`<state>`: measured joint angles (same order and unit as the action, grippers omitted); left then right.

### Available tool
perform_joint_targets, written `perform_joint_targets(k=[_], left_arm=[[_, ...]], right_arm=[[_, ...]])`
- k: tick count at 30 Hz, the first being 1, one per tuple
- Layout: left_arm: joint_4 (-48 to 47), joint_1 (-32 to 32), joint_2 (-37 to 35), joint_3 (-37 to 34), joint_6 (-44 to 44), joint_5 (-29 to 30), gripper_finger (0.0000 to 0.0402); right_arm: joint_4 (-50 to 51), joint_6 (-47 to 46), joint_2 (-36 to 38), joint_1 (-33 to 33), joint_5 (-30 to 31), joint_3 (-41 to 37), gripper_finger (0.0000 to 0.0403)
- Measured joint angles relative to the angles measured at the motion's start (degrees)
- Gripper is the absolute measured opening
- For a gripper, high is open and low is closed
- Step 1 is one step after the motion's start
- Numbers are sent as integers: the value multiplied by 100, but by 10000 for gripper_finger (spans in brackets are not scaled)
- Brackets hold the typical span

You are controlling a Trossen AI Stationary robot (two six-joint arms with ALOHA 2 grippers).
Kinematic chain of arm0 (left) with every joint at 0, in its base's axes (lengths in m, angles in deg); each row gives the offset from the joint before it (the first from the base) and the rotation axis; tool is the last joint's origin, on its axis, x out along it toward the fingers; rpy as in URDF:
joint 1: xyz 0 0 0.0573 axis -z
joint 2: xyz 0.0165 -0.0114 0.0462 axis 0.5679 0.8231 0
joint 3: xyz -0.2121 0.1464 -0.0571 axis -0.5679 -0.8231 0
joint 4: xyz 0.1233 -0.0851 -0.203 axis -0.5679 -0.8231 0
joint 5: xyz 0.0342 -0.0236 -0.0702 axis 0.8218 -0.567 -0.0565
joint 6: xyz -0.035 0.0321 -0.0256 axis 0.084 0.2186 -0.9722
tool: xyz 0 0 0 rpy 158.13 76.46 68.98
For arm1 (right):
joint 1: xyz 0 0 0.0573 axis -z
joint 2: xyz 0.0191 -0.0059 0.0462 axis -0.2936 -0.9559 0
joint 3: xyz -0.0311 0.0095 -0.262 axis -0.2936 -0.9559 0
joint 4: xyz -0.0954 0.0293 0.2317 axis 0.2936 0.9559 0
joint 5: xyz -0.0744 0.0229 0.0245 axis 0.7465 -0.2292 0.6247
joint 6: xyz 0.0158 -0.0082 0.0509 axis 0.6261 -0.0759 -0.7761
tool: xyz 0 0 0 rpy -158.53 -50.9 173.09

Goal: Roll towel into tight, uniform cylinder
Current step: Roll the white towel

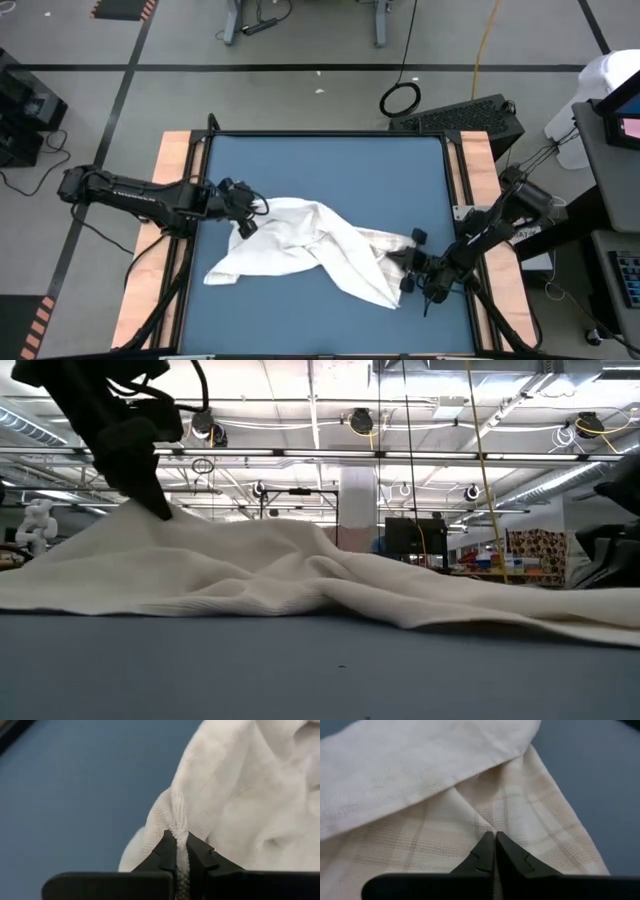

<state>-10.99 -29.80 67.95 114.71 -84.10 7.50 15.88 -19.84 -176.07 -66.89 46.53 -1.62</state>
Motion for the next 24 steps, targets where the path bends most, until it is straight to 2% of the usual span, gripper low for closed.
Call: perform_joint_targets(k=[5, 10, 12, 15, 20, 24], left_arm=[[43, 220, 2, 0, -183, -90, 18], [104, 499, 2, 0, -238, -395, 28], [269, 650, 2, 0, -171, -702, 47], [471, 841, 2, 0, -234, -810, 92], [437, 1020, 2, 0, -423, -624, 169], [692, 1099, 2, 0, -424, -347, 207]], right_arm=[[1184, -163, 819, -7, -430, 0, 6], [1830, -173, 1311, -7, -785, 4, 6], [1993, -175, 1422, -11, -869, 7, 6], [2208, -184, 1512, -11, -968, 11, 6], [2366, -197, 1543, -11, -1011, 13, 6], [2377, -201, 1541, -11, -1000, 15, 6]])
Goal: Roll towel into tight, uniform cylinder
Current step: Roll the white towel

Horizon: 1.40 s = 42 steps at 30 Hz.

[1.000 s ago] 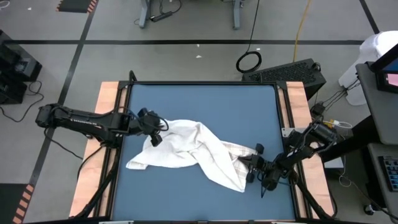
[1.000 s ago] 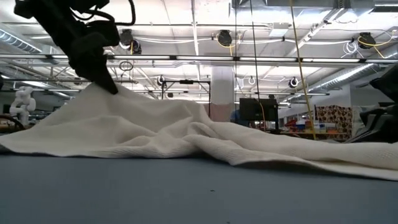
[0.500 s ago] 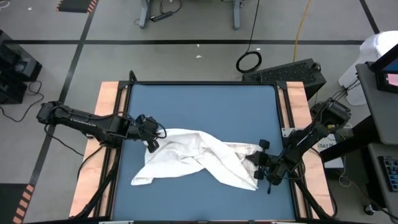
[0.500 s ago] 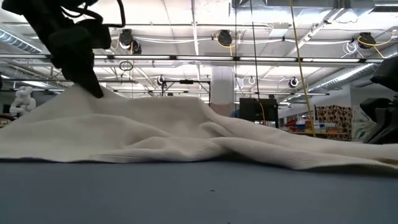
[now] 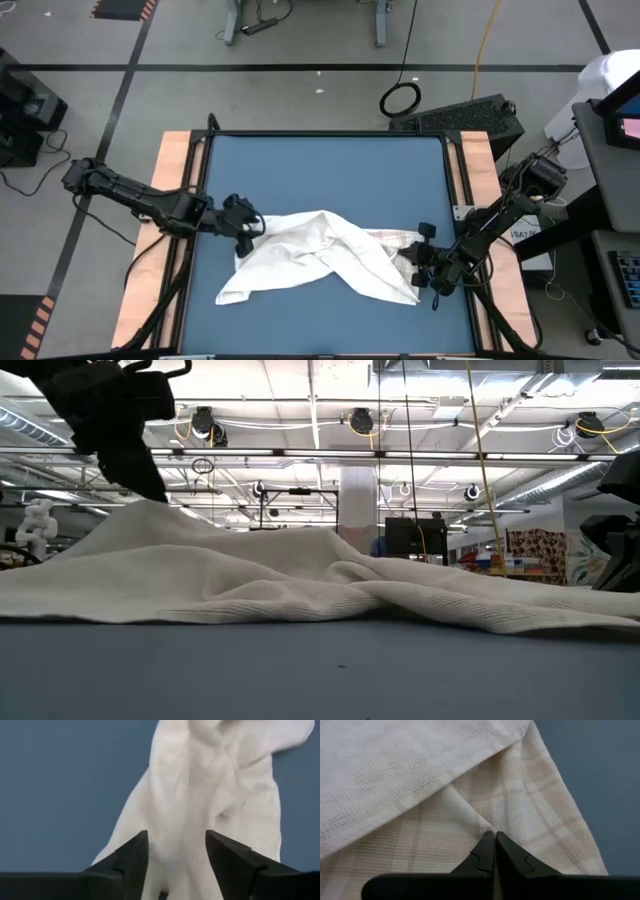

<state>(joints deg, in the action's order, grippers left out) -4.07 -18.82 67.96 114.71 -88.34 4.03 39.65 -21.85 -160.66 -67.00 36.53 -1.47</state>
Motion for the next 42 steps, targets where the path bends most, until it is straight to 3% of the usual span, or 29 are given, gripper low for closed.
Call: perform_joint_targets(k=[7, 11, 14, 16, 21, 26, 29, 35, 38, 42], left_arm=[[1387, 48, 23, 0, 925, 717, 216], [2295, -36, 309, 2, 1876, 1357, 216], [2624, -342, 634, 7, 2050, 1847, 216], [2567, -631, 889, 7, 1958, 1802, 216], [2466, -1079, 1622, 2, 1614, 528, 216], [2039, -1055, 2329, -3, 1314, 409, 204], [2040, -800, 2563, -4, 1157, 359, 159], [2618, 170, 2513, -4, 640, 347, 21], [2902, 802, 2509, 2, 223, 389, 15], [2914, 1414, 2511, 0, -475, 949, 34]], right_arm=[[15, -11, 2, -2, 18, 0, 6], [13, -57, 2, -2, 24, 0, 6], [12, -57, 2, -2, 26, 0, 6], [11, -57, 2, -2, 30, 0, 6], [9, -57, 4, -4, 42, 0, 6], [9, -57, 7, -4, 44, 0, 6], [9, -57, 7, -4, 44, 0, 6], [7, -211, 7, -4, 48, 0, 6], [7, -348, 7, -4, 48, 0, 6], [8, -365, 7, -4, 48, 0, 6]])
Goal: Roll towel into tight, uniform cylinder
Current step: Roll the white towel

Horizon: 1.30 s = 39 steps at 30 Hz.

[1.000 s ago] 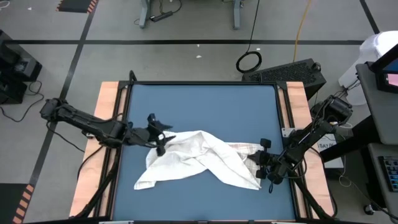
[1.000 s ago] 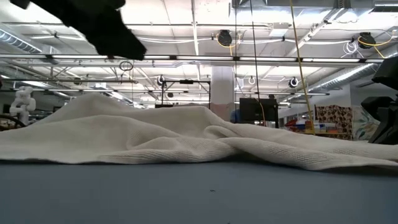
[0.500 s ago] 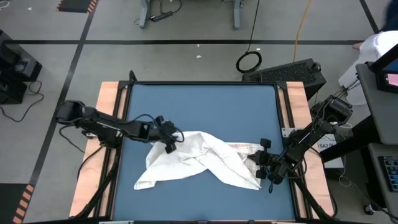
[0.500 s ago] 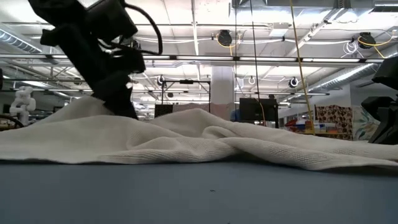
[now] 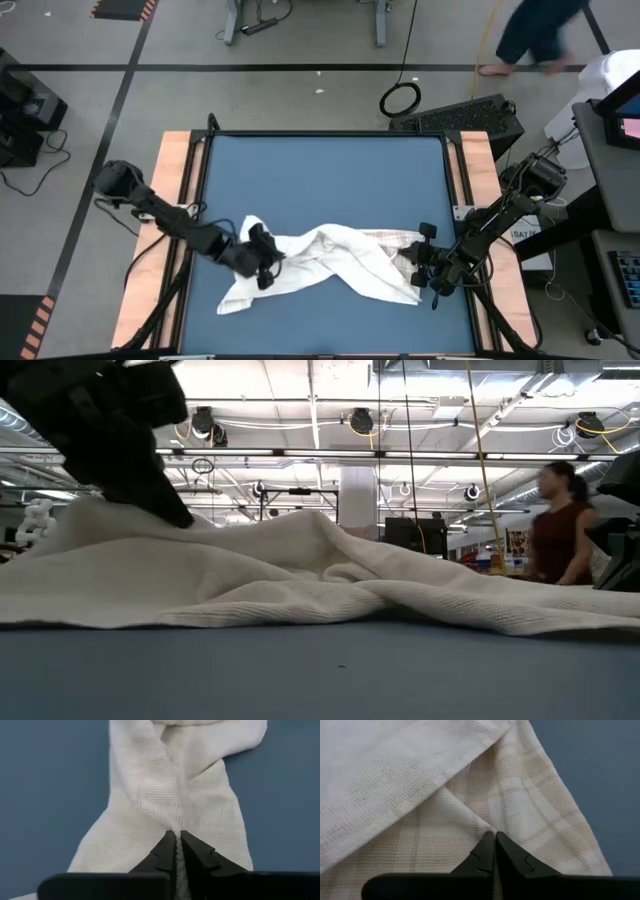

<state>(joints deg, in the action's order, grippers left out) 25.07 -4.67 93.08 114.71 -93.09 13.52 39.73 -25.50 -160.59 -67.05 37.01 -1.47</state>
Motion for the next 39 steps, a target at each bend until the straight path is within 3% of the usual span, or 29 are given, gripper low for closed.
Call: perform_joint_targets(k=[4, 9, 13, 16, 19, 21, 26, 29, 33, 39], left_arm=[[118, 337, 0, 0, -77, 226, 66], [235, 344, -18, 27, 30, 209, 156], [-1311, 265, -411, 480, -415, 975, 219], [-2857, 217, -733, 947, -955, 1642, 228], [-4155, 15, -988, 1320, -1609, 1793, 219], [-4940, -202, -1090, 1333, -1886, 1546, 207], [-6209, -815, -1117, 1122, -1857, 181, 178], [-6204, -1021, -1220, 977, -1424, -573, 172], [-5875, -1256, -1376, 769, -1366, -1002, 180], [-5057, -1464, -1628, 141, -1286, -1585, 243]], right_arm=[[0, 6, 0, 0, 0, 0, 6], [-1, 6, 0, 0, 0, 0, 6], [-1, 6, 0, 0, -2, 0, 6], [-1, 6, 0, 0, -4, 0, 6], [-3, 6, 0, 0, -4, 0, 6], [-8, 6, 0, 2, -4, 0, 6], [-15, 6, 0, -2, -2, 0, 6], [-17, 6, 0, -2, -5, 0, 6], [-36, 6, 0, -1, -2, 0, 6], [-60, 63, 0, 0, -4, 0, 6]])
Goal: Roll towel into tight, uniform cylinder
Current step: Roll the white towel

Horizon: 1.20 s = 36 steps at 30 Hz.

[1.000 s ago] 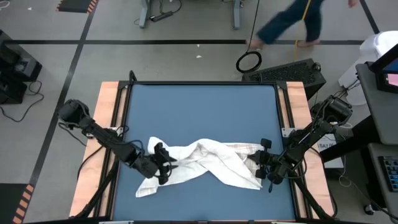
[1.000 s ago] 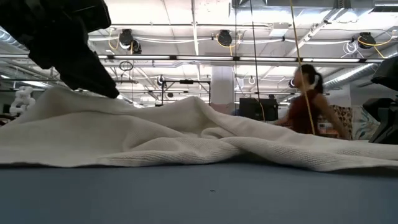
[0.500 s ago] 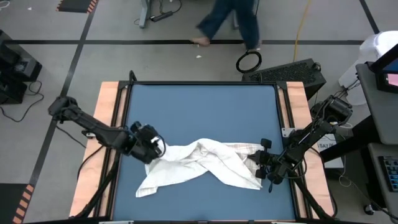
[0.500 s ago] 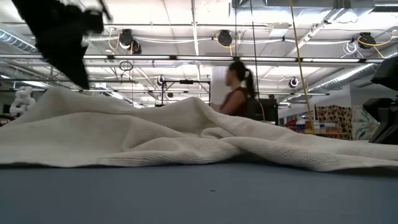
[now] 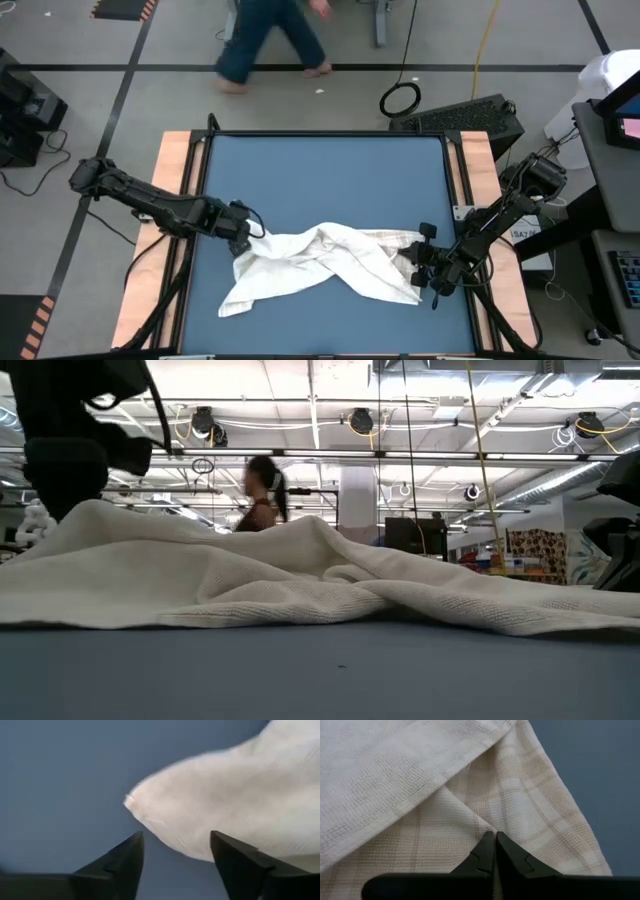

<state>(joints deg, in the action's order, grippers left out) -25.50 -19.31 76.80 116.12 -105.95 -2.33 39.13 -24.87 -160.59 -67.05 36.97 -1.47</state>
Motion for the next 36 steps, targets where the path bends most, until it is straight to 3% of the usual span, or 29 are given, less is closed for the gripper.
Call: perform_joint_targets(k=[5, 10, 13, 18, 19, 29, 33, 36], left_arm=[[453, -7, 12, -414, -82, 180, 289], [1237, -7, 17, -666, 7, 230, 268], [1515, -7, 17, -718, 110, 63, 209], [1489, 54, 5, -724, 79, -33, 38], [1470, 54, -12, -707, 89, 1, 20], [481, 58, -322, 264, 459, 1037, 4], [1085, 71, -343, 313, 1388, 532, 11], [1303, 26, -206, 314, 1933, 173, 38]], right_arm=[[-7, 115, 0, 0, 0, 0, 6], [-21, 135, 0, 0, 2, 0, 6], [-32, 110, 0, 0, 4, 0, 6], [-89, 96, 0, 0, 15, -2, 6], [-97, 91, 0, -1, 23, -2, 6], [-146, -358, -9, -4, 169, -4, 6], [-153, -350, -4, -2, 70, -4, 6], [-146, -273, 2, 0, 4, 2, 6]])
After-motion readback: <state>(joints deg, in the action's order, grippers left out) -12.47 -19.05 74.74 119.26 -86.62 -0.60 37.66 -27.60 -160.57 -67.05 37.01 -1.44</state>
